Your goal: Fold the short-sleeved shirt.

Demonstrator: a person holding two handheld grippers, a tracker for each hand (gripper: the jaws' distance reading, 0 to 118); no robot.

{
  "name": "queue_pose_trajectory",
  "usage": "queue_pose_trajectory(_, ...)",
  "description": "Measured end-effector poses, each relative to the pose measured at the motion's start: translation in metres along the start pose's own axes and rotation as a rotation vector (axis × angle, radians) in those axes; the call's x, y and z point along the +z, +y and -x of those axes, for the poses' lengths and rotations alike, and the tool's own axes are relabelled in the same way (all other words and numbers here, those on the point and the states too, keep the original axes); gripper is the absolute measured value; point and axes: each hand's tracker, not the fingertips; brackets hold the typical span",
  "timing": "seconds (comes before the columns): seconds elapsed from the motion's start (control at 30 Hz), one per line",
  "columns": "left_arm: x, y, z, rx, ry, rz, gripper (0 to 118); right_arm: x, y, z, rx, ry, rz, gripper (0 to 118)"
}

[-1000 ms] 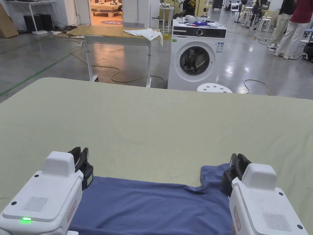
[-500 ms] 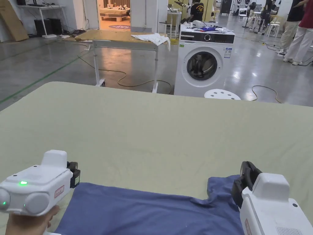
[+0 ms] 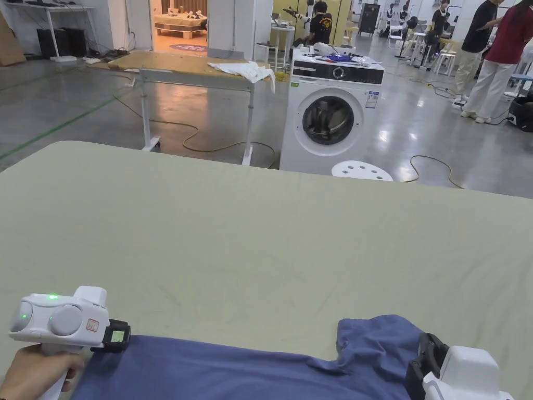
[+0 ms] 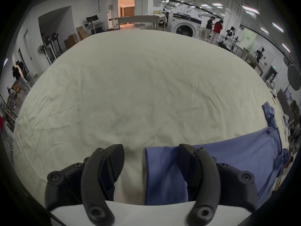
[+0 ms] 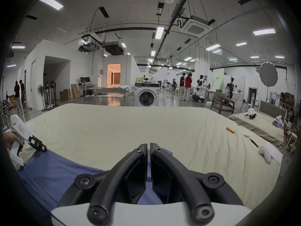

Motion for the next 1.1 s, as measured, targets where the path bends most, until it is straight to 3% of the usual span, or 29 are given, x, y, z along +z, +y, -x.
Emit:
queue_pose_trajectory(0.07, 0.003, 0.0, -0.007, -0.037, 0.013, -0.005, 56, -0.008, -0.003, -0.008, -0.011, -0.018, 0.042, 3)
queue_pose_trajectory(0.13, 0.007, -0.002, -0.013, -0.068, -0.017, -0.033, 21, -0.024, -0.004, -0.018, -0.027, -0.026, 0.105, 3)
queue_pose_trajectory(0.2, 0.009, -0.006, -0.02, -0.108, -0.021, -0.044, 3, -0.044, -0.005, -0.031, -0.035, -0.029, 0.175, 4)
queue_pose_trajectory(0.27, 0.011, -0.009, -0.021, -0.114, -0.026, -0.049, 2, -0.067, -0.004, -0.045, -0.034, -0.035, 0.267, 19)
queue_pose_trajectory(0.3, 0.016, -0.01, -0.018, -0.109, -0.029, -0.067, 1, -0.081, -0.003, -0.052, -0.035, -0.024, 0.328, 40)
queue_pose_trajectory(0.37, 0.028, -0.013, -0.013, -0.049, -0.058, -0.121, 0, -0.11, -0.004, -0.068, -0.048, -0.011, 0.427, 63)
queue_pose_trajectory(0.57, 0.075, -0.028, -0.01, 0.0, -0.105, -0.265, 0, -0.184, -0.016, -0.088, -0.014, 0.086, 0.679, 67)
queue_pose_trajectory(0.67, 0.094, -0.035, -0.013, 0.008, -0.111, -0.281, 0, -0.204, -0.033, -0.092, -0.031, 0.099, 0.773, 64)
queue_pose_trajectory(0.77, 0.103, -0.041, -0.013, -0.014, -0.103, -0.3, 0, -0.203, -0.032, -0.088, -0.022, 0.09, 0.753, 63)
queue_pose_trajectory(0.83, 0.098, -0.042, -0.01, -0.014, -0.099, -0.296, 0, -0.2, -0.028, -0.082, 0.006, 0.077, 0.741, 47)
queue_pose_trajectory(0.87, 0.099, -0.043, -0.01, -0.015, -0.097, -0.296, 0, -0.198, -0.027, -0.08, 0.031, 0.074, 0.737, 33)
queue_pose_trajectory(0.9, 0.098, -0.044, -0.01, -0.017, -0.09, -0.295, 0, -0.198, -0.028, -0.078, 0.085, 0.082, 0.729, 8)
queue_pose_trajectory(1.0, 0.097, -0.047, -0.009, -0.012, -0.088, -0.291, 0, -0.191, -0.03, -0.077, 0.075, 0.091, 0.727, 2)
queue_pose_trajectory(1.1, 0.103, -0.05, -0.009, -0.001, -0.093, -0.3, 0, -0.174, -0.02, -0.085, 0.013, 0.099, 0.668, 1)
